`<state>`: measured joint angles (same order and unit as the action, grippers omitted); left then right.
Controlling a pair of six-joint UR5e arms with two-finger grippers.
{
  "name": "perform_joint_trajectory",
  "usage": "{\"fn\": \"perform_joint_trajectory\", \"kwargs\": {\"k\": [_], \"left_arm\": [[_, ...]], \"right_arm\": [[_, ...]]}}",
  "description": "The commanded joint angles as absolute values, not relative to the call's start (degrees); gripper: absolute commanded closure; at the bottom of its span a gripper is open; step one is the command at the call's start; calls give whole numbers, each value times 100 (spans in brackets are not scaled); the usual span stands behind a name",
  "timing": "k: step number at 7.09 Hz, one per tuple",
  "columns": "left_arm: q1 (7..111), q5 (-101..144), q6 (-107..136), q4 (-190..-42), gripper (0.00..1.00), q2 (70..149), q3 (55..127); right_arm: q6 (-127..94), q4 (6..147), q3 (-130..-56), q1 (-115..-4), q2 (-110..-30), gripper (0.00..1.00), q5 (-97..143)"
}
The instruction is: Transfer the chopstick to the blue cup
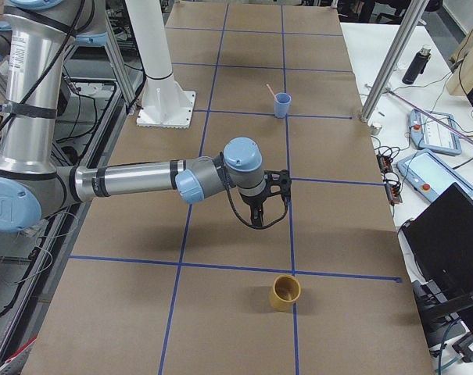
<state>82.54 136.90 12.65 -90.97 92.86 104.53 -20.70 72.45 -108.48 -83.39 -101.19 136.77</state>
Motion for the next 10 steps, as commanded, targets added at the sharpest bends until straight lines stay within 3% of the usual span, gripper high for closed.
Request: {"fn": "perform_joint_trajectory", "kwargs": {"k": [1, 10], "left_arm": [[8227, 13728, 1380, -9158, 1, 9282, 10502], [8130, 13755, 1459, -9729, 1, 9202, 10292]], "right_arm": [[-2065, 7260, -10863, -8323, -10108, 0, 13754], [-1917, 7469, -10759, -7989, -10081, 0, 13860]]}}
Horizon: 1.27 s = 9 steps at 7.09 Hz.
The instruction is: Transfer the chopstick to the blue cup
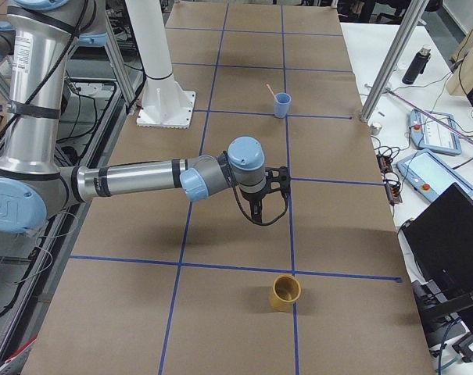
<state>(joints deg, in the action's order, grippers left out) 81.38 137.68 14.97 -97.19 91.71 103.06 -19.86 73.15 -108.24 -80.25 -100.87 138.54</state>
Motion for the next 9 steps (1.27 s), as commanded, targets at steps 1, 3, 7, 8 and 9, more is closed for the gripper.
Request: {"fn": "perform_joint_trajectory", "kwargs": {"k": [1, 3, 7, 8, 9], "left_arm": [[8130, 13755, 1476, -9721, 1, 9202, 10292], [8121, 13737, 1538, -9694, 1, 9290, 10292], [8121, 13772, 1538, -9721, 1, 9290, 10301], [8121, 13772, 1538, -9729, 1, 9281, 10292], [8121, 13772, 1512, -9729, 1, 9290, 10283]], "right_arm": [[-1733, 7653, -10784, -8059, -10081, 0, 13860], [-1714, 7725, -10758, -8016, -9959, 0, 13826], [-1705, 7734, -10722, -8156, -9896, 0, 13834], [-1705, 7734, -10723, -8156, -9879, 0, 13843], [-1705, 7734, -10740, -8191, -9853, 0, 13843]]}}
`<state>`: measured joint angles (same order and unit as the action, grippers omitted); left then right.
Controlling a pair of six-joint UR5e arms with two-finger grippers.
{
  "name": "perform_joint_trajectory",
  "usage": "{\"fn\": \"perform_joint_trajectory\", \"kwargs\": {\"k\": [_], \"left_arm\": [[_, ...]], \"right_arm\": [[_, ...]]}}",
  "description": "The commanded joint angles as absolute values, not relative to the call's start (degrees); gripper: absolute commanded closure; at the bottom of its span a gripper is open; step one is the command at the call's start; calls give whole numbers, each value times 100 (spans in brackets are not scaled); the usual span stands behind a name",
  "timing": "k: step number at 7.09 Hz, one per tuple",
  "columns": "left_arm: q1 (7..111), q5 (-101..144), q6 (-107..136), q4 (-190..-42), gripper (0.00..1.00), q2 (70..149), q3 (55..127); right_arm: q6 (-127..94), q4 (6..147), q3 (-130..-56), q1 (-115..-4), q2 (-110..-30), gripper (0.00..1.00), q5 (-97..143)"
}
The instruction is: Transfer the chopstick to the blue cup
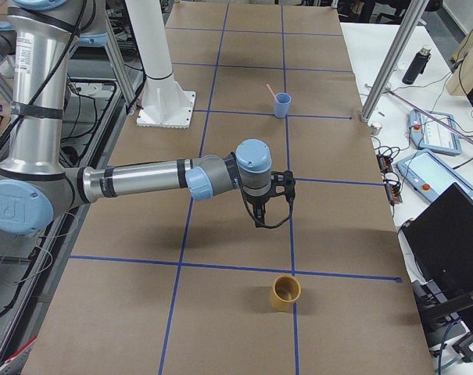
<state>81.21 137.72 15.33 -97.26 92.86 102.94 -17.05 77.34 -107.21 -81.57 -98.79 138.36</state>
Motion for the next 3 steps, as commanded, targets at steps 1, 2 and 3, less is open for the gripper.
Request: {"fn": "perform_joint_trajectory", "kwargs": {"k": [1, 2, 3], "left_arm": [[8121, 13781, 1520, -9729, 1, 9281, 10292], [8121, 13781, 1529, -9729, 1, 9290, 10292], [8121, 13790, 1538, -9729, 1, 9290, 10292]], "right_arm": [[-1705, 7734, -10740, -8200, -9853, 0, 13843], [-1705, 7734, -10740, -8209, -9853, 0, 13843], [-1705, 7726, -10758, -8244, -9853, 0, 13851]]}}
